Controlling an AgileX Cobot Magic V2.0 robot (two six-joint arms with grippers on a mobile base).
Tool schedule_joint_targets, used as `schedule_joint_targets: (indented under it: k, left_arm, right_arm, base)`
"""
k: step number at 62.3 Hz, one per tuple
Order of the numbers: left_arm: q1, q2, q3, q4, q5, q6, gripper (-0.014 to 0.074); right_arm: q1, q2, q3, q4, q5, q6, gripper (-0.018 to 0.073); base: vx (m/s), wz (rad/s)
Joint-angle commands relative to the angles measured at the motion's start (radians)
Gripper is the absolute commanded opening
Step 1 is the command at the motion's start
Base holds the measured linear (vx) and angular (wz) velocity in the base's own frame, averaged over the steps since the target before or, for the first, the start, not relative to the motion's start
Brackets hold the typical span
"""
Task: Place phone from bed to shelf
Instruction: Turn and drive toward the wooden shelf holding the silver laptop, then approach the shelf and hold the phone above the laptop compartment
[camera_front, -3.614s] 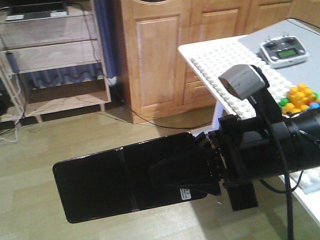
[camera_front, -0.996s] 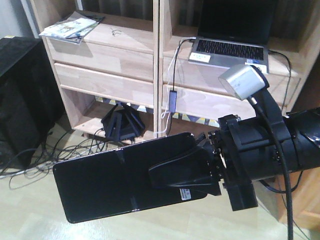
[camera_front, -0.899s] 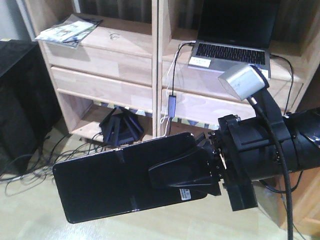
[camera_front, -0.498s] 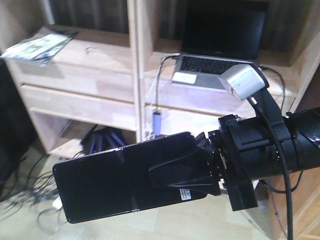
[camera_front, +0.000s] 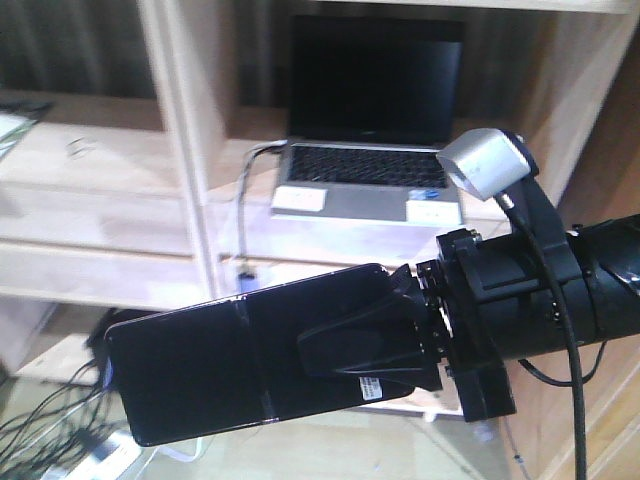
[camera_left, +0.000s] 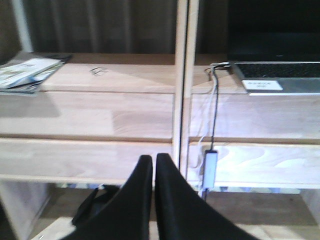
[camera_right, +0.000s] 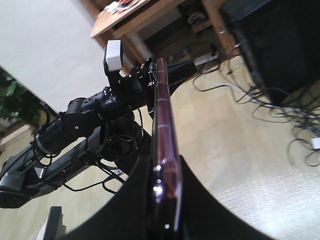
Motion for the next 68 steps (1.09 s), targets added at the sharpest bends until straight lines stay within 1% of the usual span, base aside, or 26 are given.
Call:
schedule_joint_targets:
  k: [1, 30, 68]
  left_arm:
    - [-0.004, -0.006, 0.002, -0.009, -0.074, -0.004, 0.0001]
    - [-0.004, -0.006, 0.002, -0.009, -0.074, -0.004, 0.0001]
    - [-0.004, -0.006, 0.002, -0.009, -0.074, -0.004, 0.0001]
  right_arm:
    - [-0.002, -0.027, -0.027, 0.095, 0.074, -0.012, -0.0001]
    - [-0.002, -0.027, -0.027, 0.095, 0.074, -0.012, -0.0001]
    - [-0.002, -0.027, -0.027, 0.095, 0.074, -0.012, -0.0001]
  base:
    - [0.24, -0.3]
    - [0.2, -0.24]
    - [0.14, -0.04]
